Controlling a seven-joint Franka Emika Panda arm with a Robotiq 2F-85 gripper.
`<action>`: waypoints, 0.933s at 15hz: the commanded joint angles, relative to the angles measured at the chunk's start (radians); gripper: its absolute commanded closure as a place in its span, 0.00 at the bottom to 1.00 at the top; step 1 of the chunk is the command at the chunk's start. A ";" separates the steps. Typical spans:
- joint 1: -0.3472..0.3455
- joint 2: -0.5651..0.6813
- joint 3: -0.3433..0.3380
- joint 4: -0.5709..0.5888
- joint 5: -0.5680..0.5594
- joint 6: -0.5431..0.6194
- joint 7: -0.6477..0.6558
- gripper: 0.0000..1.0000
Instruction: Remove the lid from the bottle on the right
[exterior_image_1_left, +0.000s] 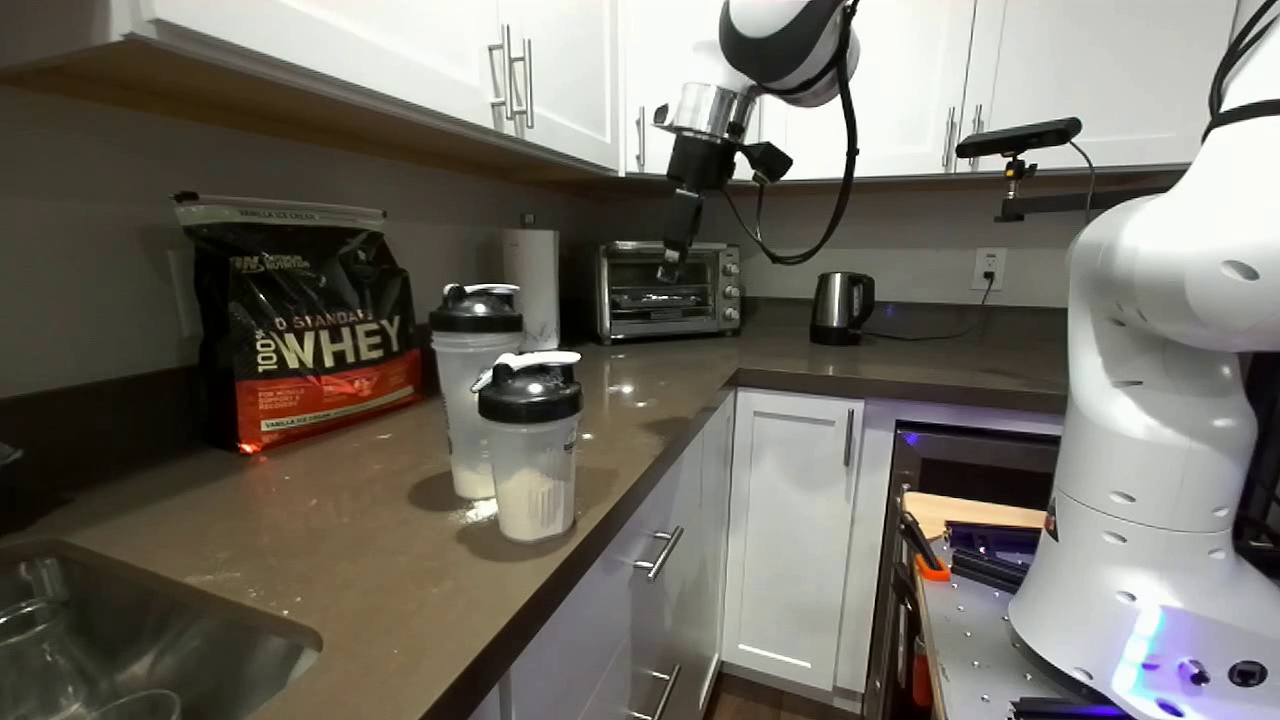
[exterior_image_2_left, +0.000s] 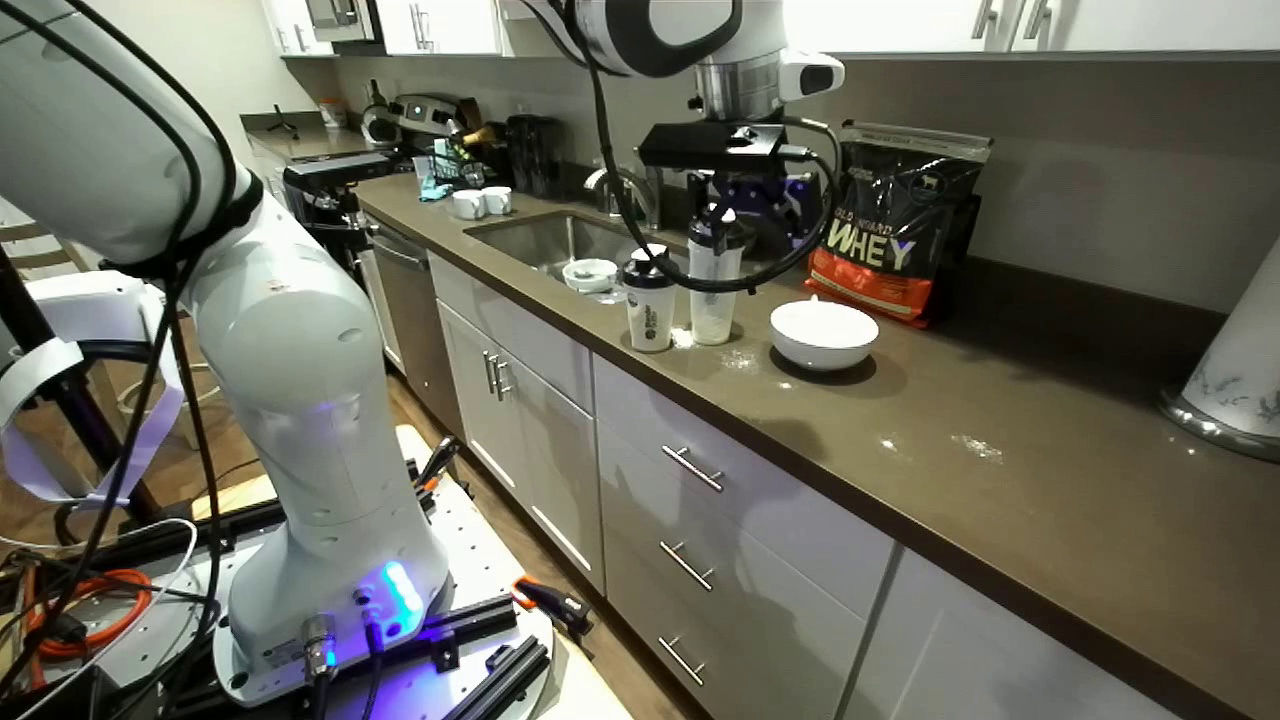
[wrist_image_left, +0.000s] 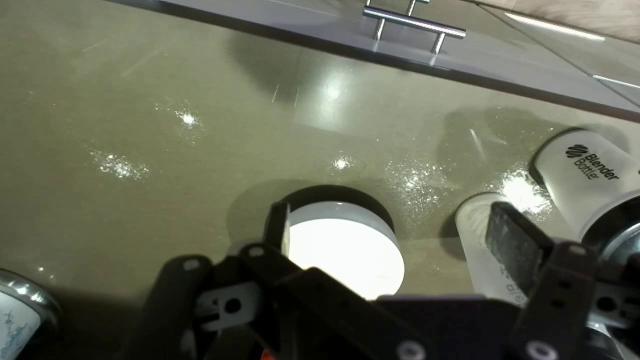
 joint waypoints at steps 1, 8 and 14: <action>0.004 0.008 0.025 0.021 -0.001 0.006 -0.046 0.00; 0.111 0.066 0.087 0.137 -0.011 0.003 -0.226 0.00; 0.147 0.217 0.102 0.283 0.014 0.000 -0.424 0.00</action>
